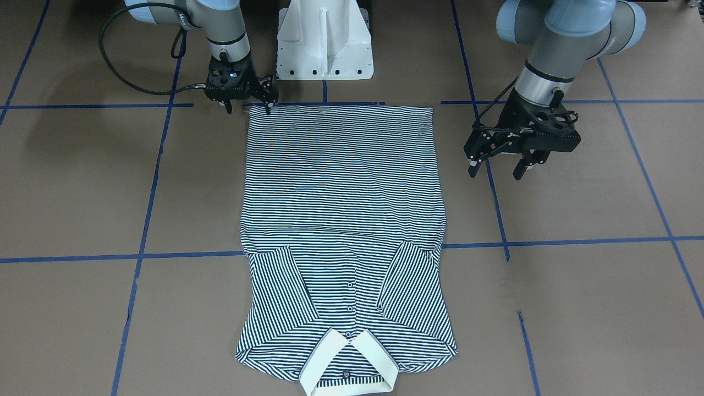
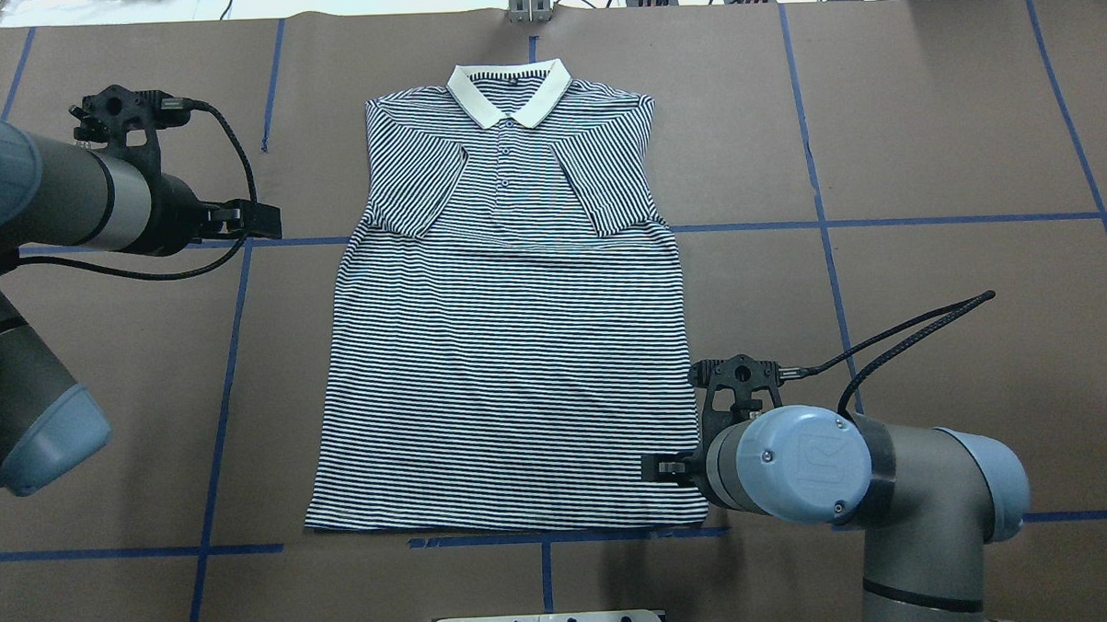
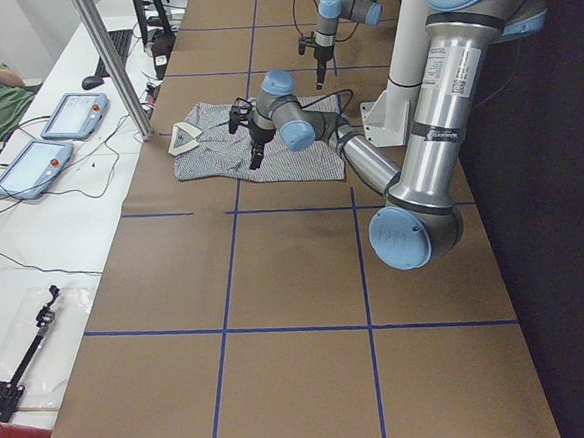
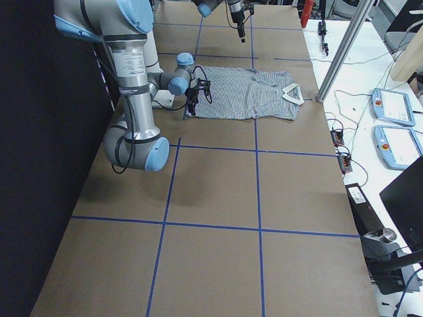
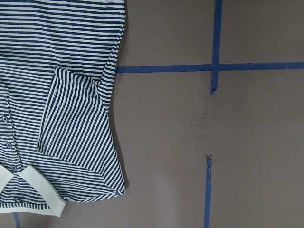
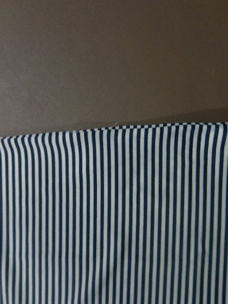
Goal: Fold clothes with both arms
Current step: 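Move both grippers down to the shirt hem corners nearest the robot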
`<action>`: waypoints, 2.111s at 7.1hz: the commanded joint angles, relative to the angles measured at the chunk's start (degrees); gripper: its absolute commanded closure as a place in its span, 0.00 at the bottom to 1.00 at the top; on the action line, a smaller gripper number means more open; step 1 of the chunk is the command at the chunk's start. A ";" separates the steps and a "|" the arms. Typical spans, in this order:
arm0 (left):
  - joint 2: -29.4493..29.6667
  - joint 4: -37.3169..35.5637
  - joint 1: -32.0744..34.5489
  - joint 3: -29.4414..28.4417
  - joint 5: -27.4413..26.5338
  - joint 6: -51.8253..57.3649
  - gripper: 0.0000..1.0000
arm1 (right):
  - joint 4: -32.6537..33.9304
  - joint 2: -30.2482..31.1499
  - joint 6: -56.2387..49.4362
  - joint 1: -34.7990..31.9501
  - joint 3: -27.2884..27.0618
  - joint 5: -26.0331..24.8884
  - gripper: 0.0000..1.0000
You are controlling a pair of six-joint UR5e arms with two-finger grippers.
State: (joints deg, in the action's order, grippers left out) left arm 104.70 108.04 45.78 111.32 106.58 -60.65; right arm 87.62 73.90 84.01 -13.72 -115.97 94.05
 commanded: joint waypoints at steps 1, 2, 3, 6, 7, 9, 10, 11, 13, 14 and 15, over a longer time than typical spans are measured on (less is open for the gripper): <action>0.07 0.07 -0.07 -0.40 0.03 0.01 0.00 | 0.09 0.54 -0.08 0.97 0.74 0.17 0.00; 0.07 0.07 0.01 -0.40 0.12 0.01 0.00 | 0.09 0.45 -0.08 1.23 0.83 0.43 0.00; 0.15 0.07 0.01 -0.40 0.03 0.01 0.00 | 0.18 0.28 -0.16 1.67 1.09 0.52 0.00; 0.16 0.07 0.19 -0.31 -0.06 0.01 0.00 | 0.18 -0.25 -0.17 2.29 2.50 0.52 0.00; 0.24 0.07 0.19 -0.31 -0.06 0.01 0.00 | 0.09 -0.34 -0.17 2.29 2.50 0.87 0.01; 0.24 0.07 0.19 -0.31 -0.06 0.01 0.00 | 0.18 -0.34 -0.17 2.29 2.85 1.05 0.13; 0.24 0.07 0.19 -0.31 -0.06 0.01 0.00 | 0.18 -0.34 -0.17 2.29 2.94 1.13 0.30; 0.24 -0.02 0.19 -0.31 -0.06 0.01 0.00 | 0.09 -0.43 -0.17 2.29 2.94 1.13 0.45; 0.33 -0.02 0.36 -0.31 -0.06 0.01 0.00 | 0.09 -0.43 -0.25 2.20 2.94 1.13 0.66; 0.33 -0.02 0.37 -0.31 -0.06 0.01 0.00 | 0.09 -0.43 -0.25 2.20 2.94 1.13 0.87; 0.42 -0.02 0.37 -0.31 -0.06 0.01 0.00 | 0.09 -0.43 -0.25 2.20 2.77 1.13 1.00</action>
State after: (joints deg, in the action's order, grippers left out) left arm 105.04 108.02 46.11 111.01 106.52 -60.64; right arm 87.72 73.48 83.77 -11.50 -113.05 95.19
